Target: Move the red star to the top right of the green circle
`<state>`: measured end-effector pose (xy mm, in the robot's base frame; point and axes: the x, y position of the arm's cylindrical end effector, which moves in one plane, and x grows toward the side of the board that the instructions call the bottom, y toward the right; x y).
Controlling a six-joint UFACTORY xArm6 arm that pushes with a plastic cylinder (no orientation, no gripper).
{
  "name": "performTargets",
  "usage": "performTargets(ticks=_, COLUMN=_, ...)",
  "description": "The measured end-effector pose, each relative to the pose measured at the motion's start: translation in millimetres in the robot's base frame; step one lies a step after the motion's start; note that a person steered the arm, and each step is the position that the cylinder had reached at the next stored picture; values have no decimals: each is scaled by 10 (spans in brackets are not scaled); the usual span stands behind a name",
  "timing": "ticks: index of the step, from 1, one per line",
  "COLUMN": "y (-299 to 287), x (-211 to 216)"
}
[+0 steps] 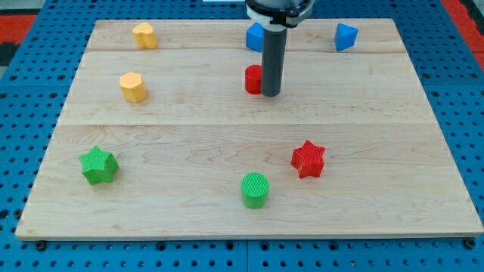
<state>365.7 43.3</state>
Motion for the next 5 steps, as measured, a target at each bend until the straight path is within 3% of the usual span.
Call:
performTargets(ticks=1, y=1, x=-457)
performTargets(ticks=2, y=185, x=-69)
performTargets(ticks=3, y=274, x=977)
performTargets(ticks=4, y=900, x=1578)
performTargets(ticks=5, y=1553, x=1632)
